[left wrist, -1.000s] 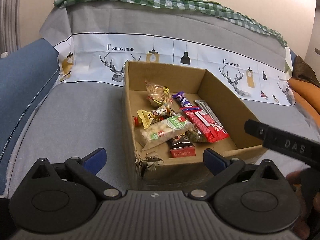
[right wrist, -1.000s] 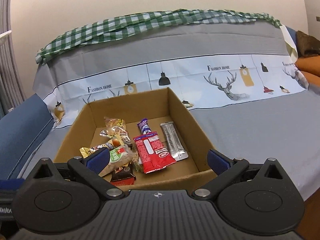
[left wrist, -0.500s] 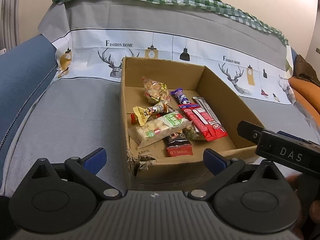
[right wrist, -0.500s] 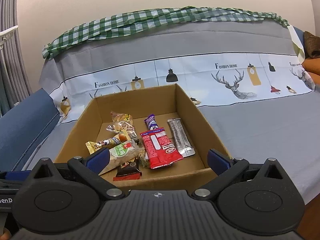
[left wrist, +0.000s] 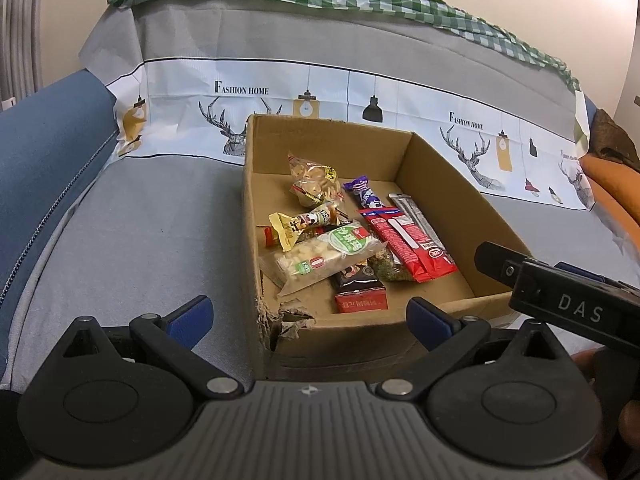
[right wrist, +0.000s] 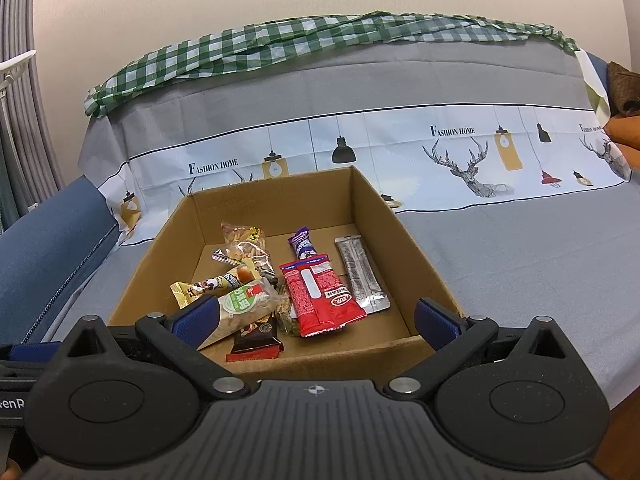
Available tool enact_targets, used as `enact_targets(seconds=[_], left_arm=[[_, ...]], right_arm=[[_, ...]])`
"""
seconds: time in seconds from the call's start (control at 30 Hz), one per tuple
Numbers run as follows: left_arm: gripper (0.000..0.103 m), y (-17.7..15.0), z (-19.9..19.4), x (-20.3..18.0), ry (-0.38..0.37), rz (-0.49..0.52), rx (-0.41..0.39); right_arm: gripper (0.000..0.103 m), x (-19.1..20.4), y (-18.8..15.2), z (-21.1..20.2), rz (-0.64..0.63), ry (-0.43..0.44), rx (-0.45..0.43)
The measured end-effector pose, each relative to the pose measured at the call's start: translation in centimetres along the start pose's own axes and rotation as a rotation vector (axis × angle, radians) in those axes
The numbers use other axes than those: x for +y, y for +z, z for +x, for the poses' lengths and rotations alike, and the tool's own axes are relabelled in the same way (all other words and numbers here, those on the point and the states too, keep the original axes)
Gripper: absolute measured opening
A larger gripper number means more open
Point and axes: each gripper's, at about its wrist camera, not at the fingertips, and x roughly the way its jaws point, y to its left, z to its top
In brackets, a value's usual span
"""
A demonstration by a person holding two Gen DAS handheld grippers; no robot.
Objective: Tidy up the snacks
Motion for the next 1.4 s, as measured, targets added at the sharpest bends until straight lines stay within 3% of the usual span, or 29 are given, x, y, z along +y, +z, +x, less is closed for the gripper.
enact_targets(seconds=[1.4], left_arm=[[0.103,0.01,0.11,0.08,0.006,-0.014,0.001]], right_arm=[[0.102,-0.26,-0.04,0.13,0.001,-0.001,0.003]])
